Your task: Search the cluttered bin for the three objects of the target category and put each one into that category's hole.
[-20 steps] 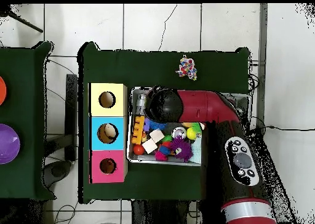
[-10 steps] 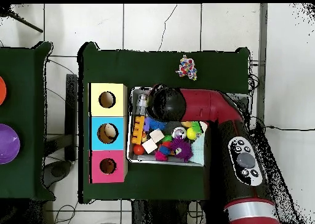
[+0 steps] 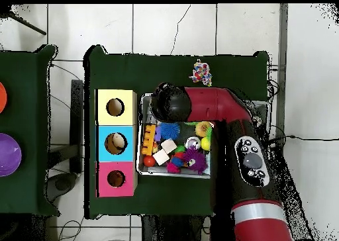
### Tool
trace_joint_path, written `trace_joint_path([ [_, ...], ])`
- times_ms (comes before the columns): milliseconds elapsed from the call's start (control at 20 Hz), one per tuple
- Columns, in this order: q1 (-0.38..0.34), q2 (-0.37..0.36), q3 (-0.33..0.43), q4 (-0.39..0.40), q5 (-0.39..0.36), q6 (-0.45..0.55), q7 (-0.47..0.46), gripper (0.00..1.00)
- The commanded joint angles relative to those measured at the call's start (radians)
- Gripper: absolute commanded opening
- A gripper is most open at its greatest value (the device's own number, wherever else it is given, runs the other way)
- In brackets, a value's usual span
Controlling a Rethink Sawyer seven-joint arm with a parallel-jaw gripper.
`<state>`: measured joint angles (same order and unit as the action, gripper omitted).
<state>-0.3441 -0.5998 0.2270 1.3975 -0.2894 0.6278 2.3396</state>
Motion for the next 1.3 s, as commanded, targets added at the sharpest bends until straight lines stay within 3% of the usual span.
trace_joint_path([
  [50,0.065,0.109,0.053,-0.124,-0.046,0.079,-0.094,1.0],
  [700,0.118,0.235,0.007,-0.206,-0.067,0.016,-0.076,1.0],
  [950,0.143,0.233,-0.04,-0.205,-0.084,0.046,-0.066,1.0],
  [1300,0.15,0.204,-0.048,-0.184,-0.067,0.066,-0.066,1.0],
])
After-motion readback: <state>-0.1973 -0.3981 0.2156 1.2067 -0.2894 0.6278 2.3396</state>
